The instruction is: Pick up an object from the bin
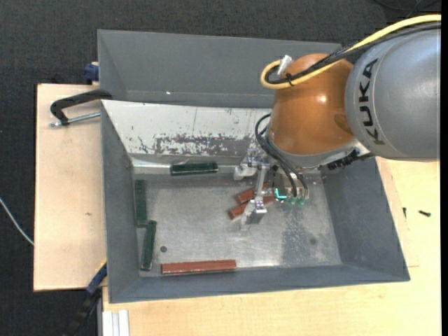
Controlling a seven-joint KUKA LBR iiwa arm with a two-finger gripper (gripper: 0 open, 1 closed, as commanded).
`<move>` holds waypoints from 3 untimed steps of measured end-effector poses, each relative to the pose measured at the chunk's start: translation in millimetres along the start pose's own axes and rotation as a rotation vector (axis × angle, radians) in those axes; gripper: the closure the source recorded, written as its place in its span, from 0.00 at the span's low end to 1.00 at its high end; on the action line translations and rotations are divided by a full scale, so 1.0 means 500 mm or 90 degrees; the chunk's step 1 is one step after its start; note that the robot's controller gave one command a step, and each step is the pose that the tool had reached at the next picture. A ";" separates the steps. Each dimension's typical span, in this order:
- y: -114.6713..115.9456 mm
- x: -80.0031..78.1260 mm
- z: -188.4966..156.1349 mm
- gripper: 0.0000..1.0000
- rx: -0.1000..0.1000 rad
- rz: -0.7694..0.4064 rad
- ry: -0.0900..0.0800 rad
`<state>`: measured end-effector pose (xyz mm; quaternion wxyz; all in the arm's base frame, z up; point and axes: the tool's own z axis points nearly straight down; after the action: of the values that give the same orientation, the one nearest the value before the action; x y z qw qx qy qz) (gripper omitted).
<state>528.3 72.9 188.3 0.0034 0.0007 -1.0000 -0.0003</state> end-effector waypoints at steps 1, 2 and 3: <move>-0.001 -0.003 -0.007 0.00 0.000 0.001 -0.005; -0.079 -0.097 0.178 1.00 0.000 -0.117 -0.007; -0.078 -0.094 0.181 0.00 0.000 -0.117 -0.005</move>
Offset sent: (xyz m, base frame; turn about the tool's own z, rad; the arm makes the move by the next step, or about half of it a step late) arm 0.0454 -0.0395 -0.0917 -0.1851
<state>574.7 34.2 97.6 -0.0002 0.0924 -0.9957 -0.0007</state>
